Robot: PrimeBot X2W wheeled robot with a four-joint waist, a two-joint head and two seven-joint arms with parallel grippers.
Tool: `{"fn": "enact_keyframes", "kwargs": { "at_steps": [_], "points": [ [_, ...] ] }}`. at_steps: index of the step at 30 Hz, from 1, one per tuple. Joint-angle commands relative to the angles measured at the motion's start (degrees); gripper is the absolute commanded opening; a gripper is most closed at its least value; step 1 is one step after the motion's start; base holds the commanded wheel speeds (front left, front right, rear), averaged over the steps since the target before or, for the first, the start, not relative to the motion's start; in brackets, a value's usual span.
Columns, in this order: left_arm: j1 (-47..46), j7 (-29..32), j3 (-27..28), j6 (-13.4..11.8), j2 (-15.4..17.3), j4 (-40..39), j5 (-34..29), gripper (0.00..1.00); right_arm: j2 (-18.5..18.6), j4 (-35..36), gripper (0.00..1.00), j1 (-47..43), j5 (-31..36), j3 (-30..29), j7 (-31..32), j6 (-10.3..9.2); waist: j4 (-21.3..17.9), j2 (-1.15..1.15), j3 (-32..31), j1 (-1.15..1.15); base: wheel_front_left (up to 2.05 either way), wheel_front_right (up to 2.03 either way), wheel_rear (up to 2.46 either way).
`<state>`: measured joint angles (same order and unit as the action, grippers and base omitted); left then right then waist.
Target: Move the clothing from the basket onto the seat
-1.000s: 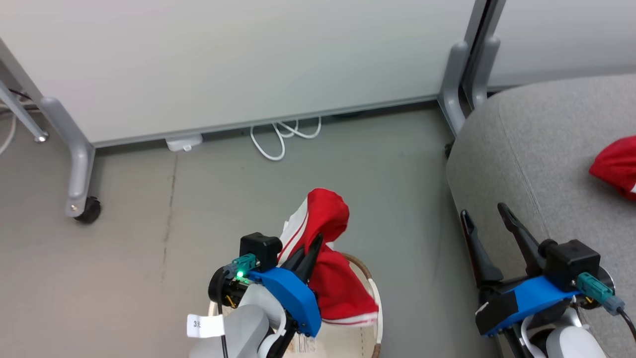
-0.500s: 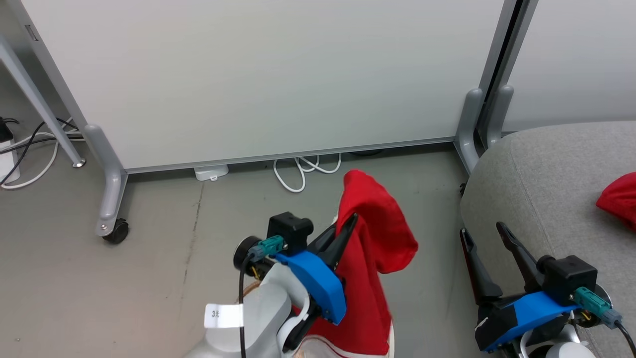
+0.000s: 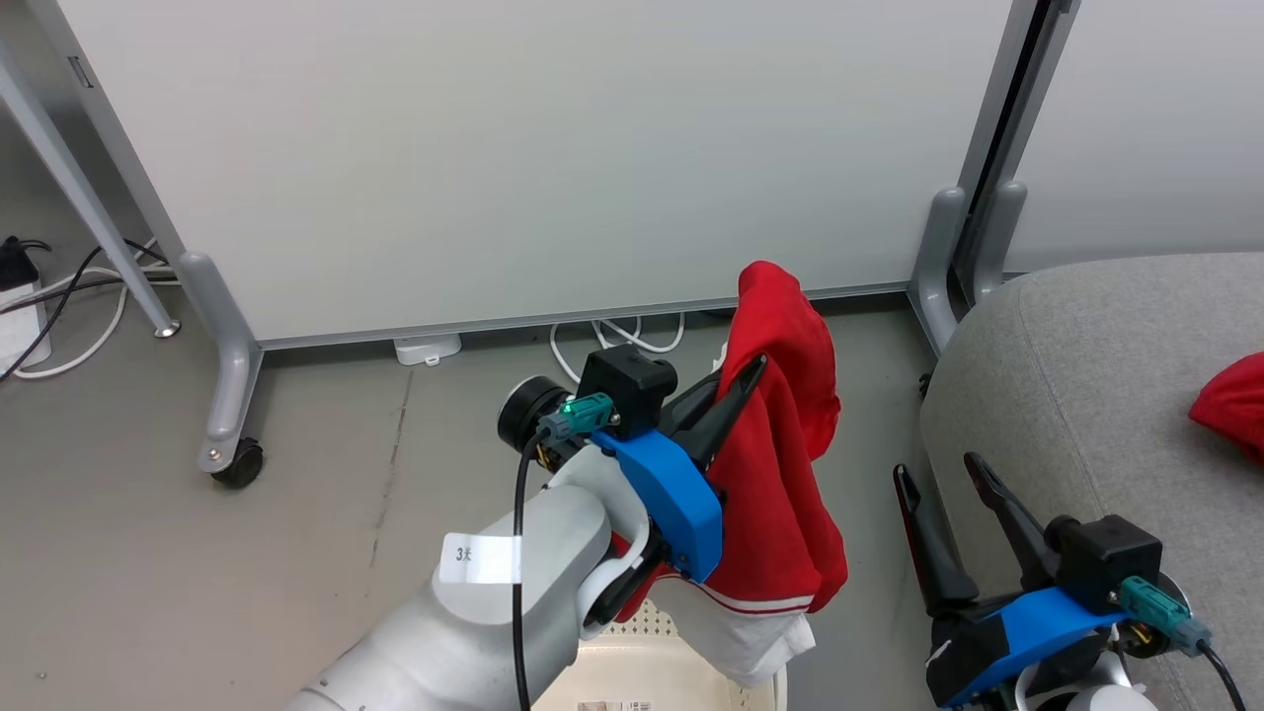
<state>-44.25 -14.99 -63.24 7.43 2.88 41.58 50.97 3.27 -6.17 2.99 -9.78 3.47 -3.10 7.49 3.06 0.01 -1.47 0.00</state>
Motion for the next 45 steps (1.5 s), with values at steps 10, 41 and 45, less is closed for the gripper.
{"fn": "enact_keyframes", "kwargs": {
  "at_steps": [10,41,45],
  "points": [
    [-2.77,-0.28,-1.48,0.09,0.0,0.05,1.86,0.0,-0.31,-1.02,1.0,-0.09,-0.82,0.68,-0.59,0.01,-0.47,-0.01,-0.3,0.0,0.0,0.0,0.0],
    [-3.2,-0.28,-4.23,0.09,0.01,0.18,4.17,0.0,2.95,-13.25,1.0,13.58,-7.79,17.7,3.46,0.02,-0.65,-0.01,0.57,0.0,0.0,0.0,0.0],
    [-3.35,-0.28,-4.42,0.09,0.0,0.03,4.35,0.0,3.2,-15.96,1.0,15.73,-9.33,20.11,3.11,0.01,-0.51,-0.01,0.65,0.0,0.0,0.0,0.0]
  ]
}}
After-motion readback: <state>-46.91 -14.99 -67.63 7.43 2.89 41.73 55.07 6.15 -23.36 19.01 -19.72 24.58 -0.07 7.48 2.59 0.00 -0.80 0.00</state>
